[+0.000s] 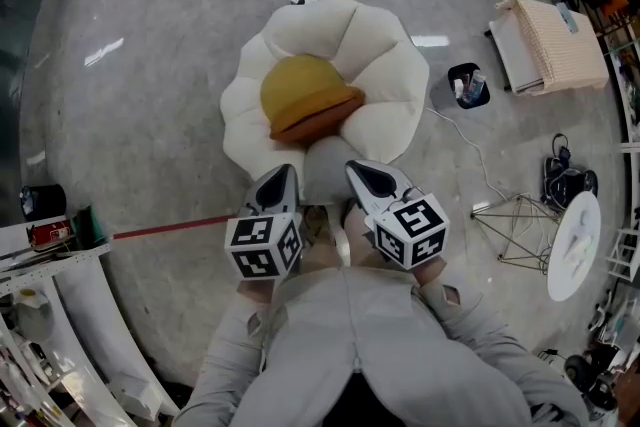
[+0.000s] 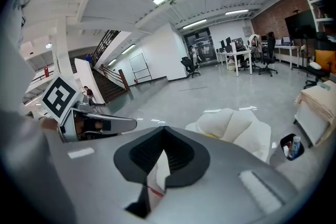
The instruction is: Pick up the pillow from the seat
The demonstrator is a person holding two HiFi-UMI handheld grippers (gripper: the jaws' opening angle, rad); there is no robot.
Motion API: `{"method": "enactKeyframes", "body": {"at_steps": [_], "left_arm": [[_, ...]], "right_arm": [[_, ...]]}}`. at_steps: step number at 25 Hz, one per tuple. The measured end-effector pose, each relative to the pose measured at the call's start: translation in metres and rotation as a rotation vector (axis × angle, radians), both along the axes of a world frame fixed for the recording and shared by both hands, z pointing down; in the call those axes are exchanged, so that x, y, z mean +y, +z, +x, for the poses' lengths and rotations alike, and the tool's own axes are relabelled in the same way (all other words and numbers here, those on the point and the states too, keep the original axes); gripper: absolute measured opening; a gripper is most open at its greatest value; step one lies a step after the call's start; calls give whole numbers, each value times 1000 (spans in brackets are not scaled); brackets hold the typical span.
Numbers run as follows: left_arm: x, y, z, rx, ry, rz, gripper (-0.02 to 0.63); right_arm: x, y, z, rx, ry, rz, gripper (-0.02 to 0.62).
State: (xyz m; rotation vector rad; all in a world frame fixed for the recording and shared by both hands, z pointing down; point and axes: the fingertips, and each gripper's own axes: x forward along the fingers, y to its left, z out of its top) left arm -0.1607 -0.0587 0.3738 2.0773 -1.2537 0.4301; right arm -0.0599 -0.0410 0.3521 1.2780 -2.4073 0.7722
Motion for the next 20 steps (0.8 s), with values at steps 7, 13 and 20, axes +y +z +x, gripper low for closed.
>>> {"method": "enactKeyframes", "body": {"at_steps": [7, 13, 20], "left_arm": [[-18, 17, 21, -25, -12, -35, 5], [-43, 46, 33, -52, -52, -88, 5], [-82, 98, 46, -92, -49, -143, 5]], "right_arm": [[-21, 17, 21, 3, -17, -27, -2], [-47, 39, 31, 4, -83, -64, -2], [-83, 82, 43, -14, -110, -130, -2]]}}
